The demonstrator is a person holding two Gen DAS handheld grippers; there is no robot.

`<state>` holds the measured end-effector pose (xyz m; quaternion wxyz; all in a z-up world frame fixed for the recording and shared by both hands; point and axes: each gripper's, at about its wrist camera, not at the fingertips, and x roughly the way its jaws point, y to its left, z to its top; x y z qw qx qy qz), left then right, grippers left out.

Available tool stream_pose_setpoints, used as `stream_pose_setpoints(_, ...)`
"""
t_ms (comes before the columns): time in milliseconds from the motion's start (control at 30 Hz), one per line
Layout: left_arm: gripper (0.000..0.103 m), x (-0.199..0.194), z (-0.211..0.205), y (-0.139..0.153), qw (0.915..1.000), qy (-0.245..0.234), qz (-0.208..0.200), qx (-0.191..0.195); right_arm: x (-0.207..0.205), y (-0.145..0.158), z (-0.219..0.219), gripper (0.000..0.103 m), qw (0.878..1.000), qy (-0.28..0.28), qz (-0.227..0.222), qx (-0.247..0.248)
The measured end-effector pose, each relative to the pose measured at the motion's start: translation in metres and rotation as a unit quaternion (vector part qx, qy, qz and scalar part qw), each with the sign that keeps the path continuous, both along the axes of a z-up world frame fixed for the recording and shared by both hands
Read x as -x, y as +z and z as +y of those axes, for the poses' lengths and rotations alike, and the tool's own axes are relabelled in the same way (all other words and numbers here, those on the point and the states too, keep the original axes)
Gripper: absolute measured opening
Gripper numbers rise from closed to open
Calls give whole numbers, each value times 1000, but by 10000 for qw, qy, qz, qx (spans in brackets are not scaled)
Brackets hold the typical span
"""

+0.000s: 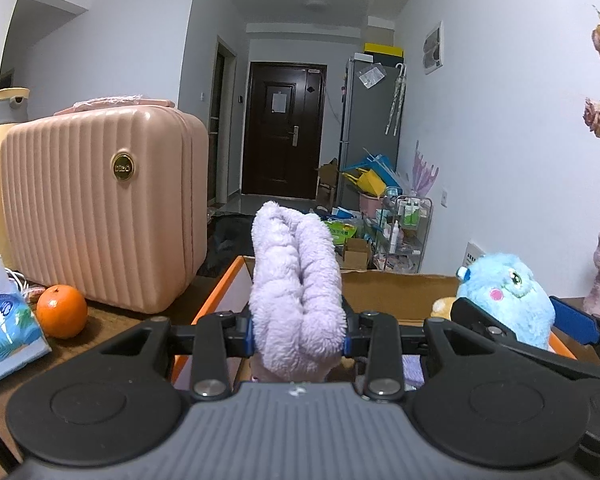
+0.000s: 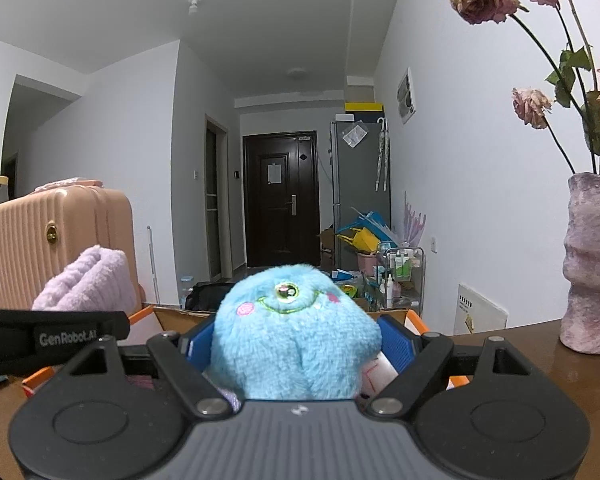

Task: Organize soft objects
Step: 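Carry the headband and blue plush toward the cardboard box with both grippers, then lower both held items into the box and open both grippers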

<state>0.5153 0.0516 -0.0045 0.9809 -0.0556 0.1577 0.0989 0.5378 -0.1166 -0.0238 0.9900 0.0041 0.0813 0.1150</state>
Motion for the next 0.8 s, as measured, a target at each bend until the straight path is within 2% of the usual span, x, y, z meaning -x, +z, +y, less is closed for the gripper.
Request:
stream_pose_setpoints(567, 37, -41, 17, -2, 9999, 100, 110, 57, -30, -5, 7, 82, 9999, 65, 101, 75)
stream_pose_setpoints(667, 45, -44, 17, -3, 9998, 100, 157, 52, -32, -5, 6, 84, 9998, 47, 195, 44)
stream_pose_setpoints(700, 51, -43, 17, -3, 9997, 129, 178, 50, -33, -6, 6, 86, 9998, 26, 215, 54)
stream_pose_setpoints(800, 80, -42, 20, -2, 9998, 128, 153, 95, -33, -5, 5, 91, 9998, -61, 207, 55)
